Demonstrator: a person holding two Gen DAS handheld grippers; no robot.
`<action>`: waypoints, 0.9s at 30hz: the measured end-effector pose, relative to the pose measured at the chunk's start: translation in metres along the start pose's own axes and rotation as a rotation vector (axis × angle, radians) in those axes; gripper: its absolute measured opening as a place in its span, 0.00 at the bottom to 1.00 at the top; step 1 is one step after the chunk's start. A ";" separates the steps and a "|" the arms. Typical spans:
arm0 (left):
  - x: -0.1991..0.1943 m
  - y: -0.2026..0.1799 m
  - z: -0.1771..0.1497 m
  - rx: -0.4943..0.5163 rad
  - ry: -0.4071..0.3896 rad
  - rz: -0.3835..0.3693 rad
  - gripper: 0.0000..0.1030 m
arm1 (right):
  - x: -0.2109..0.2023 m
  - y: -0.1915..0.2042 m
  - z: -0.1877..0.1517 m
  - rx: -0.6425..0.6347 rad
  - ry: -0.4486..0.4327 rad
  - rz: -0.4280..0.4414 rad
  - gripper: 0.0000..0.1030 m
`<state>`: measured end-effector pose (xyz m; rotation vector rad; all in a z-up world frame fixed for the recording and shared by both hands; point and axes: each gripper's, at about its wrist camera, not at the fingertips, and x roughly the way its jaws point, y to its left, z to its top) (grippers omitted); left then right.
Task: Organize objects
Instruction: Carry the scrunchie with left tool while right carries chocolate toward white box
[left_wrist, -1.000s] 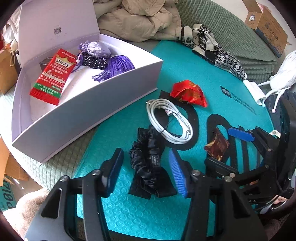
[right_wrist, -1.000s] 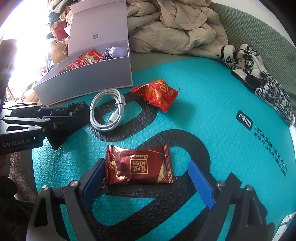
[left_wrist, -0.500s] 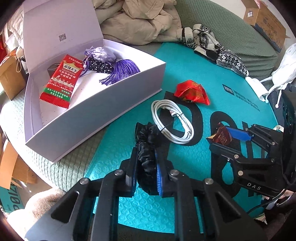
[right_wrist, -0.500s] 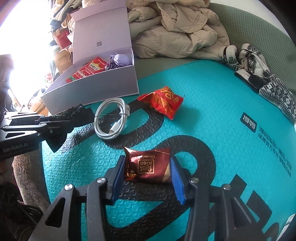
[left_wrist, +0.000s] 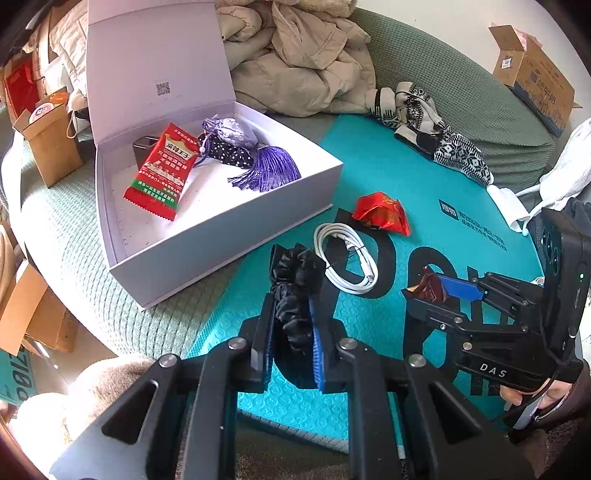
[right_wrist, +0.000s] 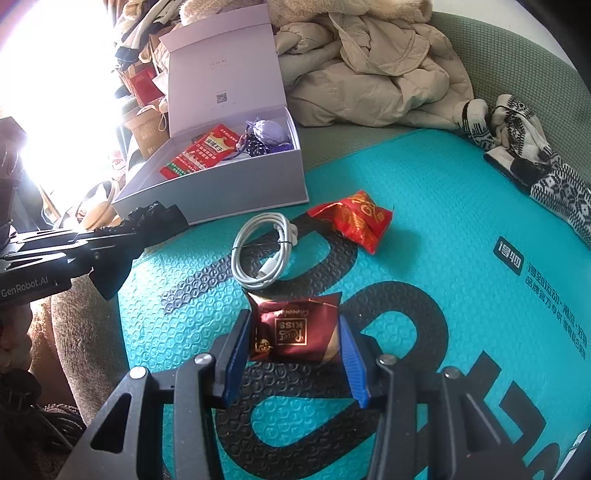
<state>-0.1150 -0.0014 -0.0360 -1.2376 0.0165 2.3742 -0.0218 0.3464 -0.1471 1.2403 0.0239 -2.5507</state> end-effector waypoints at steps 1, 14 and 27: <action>-0.003 0.001 -0.001 -0.005 -0.003 0.001 0.15 | -0.003 0.002 0.001 -0.005 -0.006 0.003 0.45; -0.052 -0.003 -0.007 -0.020 -0.065 0.043 0.15 | -0.043 0.025 0.007 -0.060 -0.071 0.044 0.45; -0.096 -0.019 -0.014 -0.008 -0.106 0.118 0.15 | -0.067 0.042 0.005 -0.100 -0.084 0.092 0.45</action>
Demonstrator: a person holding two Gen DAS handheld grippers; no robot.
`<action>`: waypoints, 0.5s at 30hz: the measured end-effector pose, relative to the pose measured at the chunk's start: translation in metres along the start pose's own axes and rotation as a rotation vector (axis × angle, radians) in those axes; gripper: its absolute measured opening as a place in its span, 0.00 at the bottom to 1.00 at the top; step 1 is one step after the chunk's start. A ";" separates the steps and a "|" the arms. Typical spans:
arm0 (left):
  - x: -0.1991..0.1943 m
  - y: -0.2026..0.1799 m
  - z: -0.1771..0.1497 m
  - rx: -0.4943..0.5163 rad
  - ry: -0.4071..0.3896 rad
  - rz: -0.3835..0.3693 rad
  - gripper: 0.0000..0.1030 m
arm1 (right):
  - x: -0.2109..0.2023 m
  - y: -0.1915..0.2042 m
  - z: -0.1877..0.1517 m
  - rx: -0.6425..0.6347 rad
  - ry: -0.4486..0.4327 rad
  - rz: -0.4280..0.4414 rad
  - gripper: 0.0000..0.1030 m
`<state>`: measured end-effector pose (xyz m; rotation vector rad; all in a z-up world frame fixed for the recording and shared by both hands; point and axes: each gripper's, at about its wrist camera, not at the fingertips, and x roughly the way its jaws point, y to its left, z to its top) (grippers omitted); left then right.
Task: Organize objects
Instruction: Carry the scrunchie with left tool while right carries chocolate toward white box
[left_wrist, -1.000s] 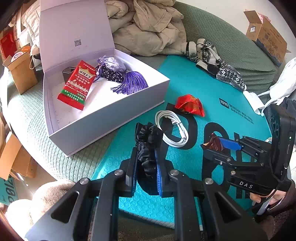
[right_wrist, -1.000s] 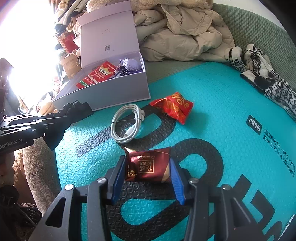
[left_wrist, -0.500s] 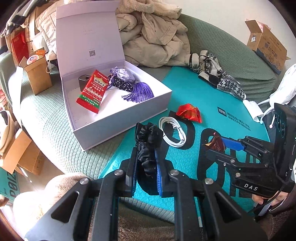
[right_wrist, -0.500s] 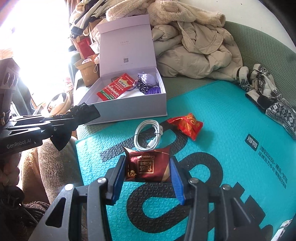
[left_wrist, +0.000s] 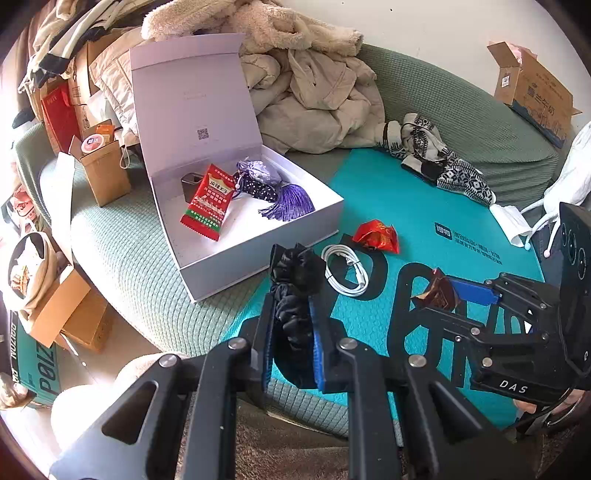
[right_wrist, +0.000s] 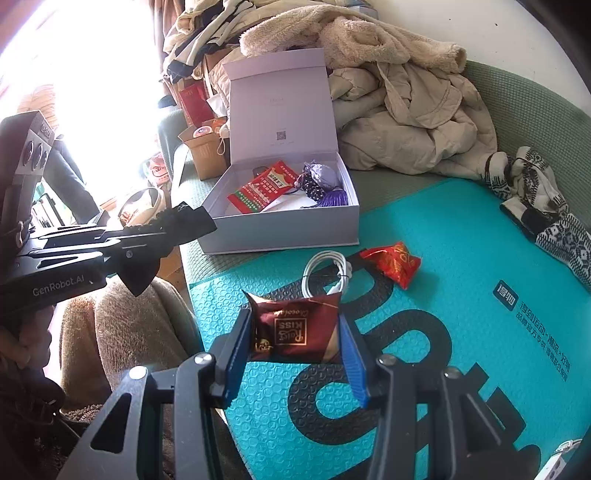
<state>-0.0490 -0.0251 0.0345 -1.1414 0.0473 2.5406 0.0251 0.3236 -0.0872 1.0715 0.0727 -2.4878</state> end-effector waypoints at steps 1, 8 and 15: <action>-0.001 0.001 -0.001 -0.003 0.000 0.003 0.15 | 0.001 0.001 0.001 -0.005 0.005 0.006 0.45; 0.004 0.015 -0.002 -0.046 0.017 0.019 0.15 | 0.013 0.004 0.018 -0.036 0.011 0.015 0.45; 0.022 0.036 0.017 -0.055 0.033 0.019 0.15 | 0.037 0.007 0.046 -0.060 0.015 0.020 0.45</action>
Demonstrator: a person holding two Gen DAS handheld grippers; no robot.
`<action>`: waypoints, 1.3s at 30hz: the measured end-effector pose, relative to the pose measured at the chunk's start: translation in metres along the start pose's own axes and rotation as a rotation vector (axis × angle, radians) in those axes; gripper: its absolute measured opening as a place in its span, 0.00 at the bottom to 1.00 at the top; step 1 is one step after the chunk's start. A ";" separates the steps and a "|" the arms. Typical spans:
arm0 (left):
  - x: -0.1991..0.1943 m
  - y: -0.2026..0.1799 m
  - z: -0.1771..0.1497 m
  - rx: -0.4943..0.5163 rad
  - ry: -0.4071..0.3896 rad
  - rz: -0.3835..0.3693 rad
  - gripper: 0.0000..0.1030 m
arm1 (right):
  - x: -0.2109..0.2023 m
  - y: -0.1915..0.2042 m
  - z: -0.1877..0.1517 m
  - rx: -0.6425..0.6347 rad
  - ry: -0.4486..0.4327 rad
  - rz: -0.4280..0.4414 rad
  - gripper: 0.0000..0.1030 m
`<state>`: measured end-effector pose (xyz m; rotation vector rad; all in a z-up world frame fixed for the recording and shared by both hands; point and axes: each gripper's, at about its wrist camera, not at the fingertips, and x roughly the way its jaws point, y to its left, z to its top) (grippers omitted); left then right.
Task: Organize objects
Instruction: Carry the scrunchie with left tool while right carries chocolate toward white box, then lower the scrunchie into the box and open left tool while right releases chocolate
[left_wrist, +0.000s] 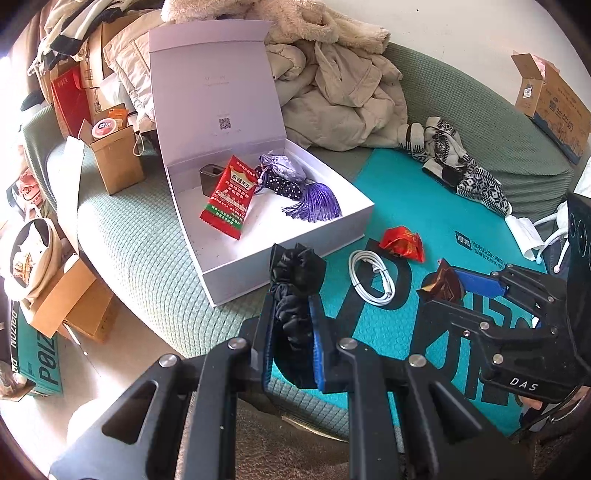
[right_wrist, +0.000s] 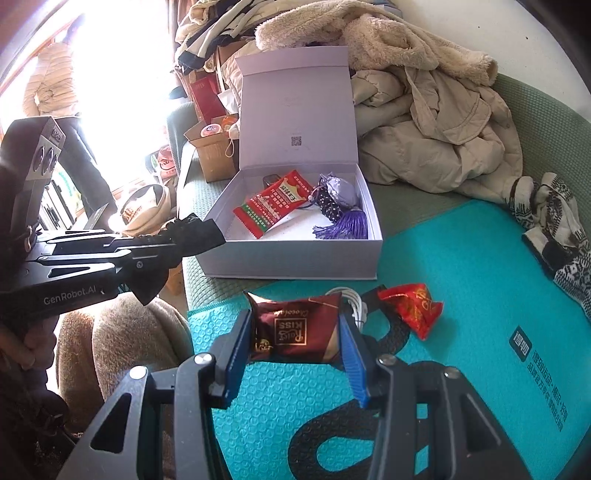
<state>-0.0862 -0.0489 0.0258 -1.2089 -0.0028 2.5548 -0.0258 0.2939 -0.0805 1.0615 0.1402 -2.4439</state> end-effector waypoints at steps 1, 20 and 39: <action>0.003 0.003 0.004 -0.001 0.000 -0.003 0.15 | 0.003 0.000 0.004 -0.003 0.002 0.001 0.45; 0.069 0.056 0.091 -0.007 0.024 0.030 0.15 | 0.083 -0.021 0.080 -0.006 -0.004 0.015 0.45; 0.163 0.094 0.120 -0.039 0.072 0.032 0.15 | 0.151 -0.025 0.111 -0.037 0.027 0.023 0.45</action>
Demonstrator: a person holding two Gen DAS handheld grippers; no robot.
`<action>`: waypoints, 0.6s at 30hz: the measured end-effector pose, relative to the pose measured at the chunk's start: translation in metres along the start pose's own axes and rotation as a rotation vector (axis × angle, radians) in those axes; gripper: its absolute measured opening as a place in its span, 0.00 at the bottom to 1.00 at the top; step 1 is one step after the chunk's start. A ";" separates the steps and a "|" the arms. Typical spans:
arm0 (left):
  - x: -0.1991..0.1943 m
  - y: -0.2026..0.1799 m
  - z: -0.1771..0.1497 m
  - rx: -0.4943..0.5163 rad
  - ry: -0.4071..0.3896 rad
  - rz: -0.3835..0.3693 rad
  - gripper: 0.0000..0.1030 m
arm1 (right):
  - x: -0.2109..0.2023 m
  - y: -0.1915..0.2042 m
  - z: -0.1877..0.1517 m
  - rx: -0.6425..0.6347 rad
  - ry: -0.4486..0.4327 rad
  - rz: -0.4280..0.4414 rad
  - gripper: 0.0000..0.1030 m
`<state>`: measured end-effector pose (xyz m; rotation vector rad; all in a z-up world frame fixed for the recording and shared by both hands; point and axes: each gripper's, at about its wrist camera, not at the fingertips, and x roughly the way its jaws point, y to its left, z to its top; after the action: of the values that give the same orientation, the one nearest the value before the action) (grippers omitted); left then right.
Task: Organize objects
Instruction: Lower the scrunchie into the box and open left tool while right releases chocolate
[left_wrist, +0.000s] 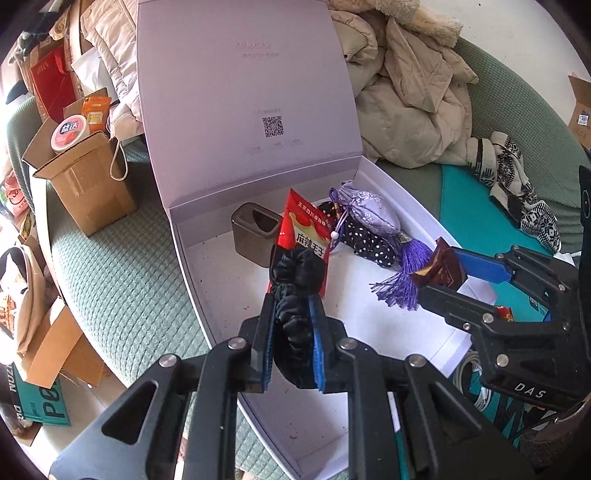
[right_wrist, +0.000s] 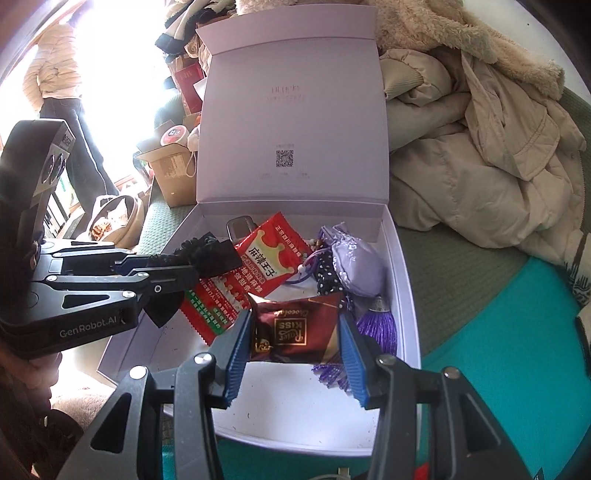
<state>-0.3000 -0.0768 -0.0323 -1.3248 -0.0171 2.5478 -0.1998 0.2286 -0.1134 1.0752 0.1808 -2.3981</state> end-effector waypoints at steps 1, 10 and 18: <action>0.002 0.000 0.002 0.000 -0.004 0.000 0.15 | 0.003 0.000 0.002 0.003 0.000 0.004 0.45; 0.024 0.003 0.007 0.004 -0.010 -0.012 0.15 | 0.028 0.006 0.005 -0.001 0.032 -0.004 0.45; 0.041 0.014 0.003 -0.034 0.009 -0.055 0.15 | 0.038 0.010 0.000 -0.005 0.054 -0.031 0.45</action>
<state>-0.3282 -0.0799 -0.0649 -1.3286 -0.0942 2.5061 -0.2162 0.2053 -0.1402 1.1434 0.2233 -2.3958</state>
